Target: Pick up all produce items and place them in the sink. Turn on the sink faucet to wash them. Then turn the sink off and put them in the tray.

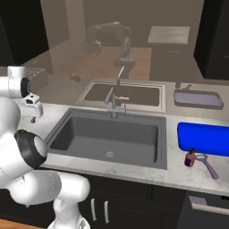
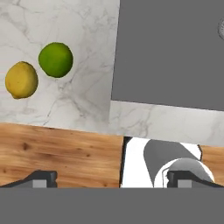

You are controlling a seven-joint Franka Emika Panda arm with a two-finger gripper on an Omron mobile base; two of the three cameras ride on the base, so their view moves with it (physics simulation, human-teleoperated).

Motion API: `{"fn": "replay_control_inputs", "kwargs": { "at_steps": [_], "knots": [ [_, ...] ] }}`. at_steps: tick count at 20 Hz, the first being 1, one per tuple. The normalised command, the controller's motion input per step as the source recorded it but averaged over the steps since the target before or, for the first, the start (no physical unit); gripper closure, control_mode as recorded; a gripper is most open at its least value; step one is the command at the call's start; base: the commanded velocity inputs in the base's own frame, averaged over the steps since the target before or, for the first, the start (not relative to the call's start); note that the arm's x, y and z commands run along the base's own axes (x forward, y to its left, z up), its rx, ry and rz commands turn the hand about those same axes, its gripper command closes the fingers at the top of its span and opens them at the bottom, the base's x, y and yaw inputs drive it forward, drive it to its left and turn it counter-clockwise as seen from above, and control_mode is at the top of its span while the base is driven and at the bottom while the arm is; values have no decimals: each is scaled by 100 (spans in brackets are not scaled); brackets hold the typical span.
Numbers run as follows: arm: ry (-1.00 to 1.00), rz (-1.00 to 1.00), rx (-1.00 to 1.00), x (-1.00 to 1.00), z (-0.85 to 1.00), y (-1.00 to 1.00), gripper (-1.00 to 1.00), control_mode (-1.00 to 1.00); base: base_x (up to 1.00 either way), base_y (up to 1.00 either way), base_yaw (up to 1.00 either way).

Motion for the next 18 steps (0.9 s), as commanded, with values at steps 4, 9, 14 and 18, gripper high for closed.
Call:
{"fn": "replay_control_inputs", "kwargs": {
  "at_steps": [4, 9, 14, 18],
  "knots": [
    [0, 0, 0, 20, -18, 26, -100, -100, 0, 0, 0],
    [0, 0, 0, 21, -19, 23, -100, -100, 0, 0, 0],
    [0, 0, 0, 23, -21, 21, -100, -100, 0, 0, 0],
    [0, 0, 0, 26, -22, 20, -100, -100, 0, 0, 0]
  ]
}}
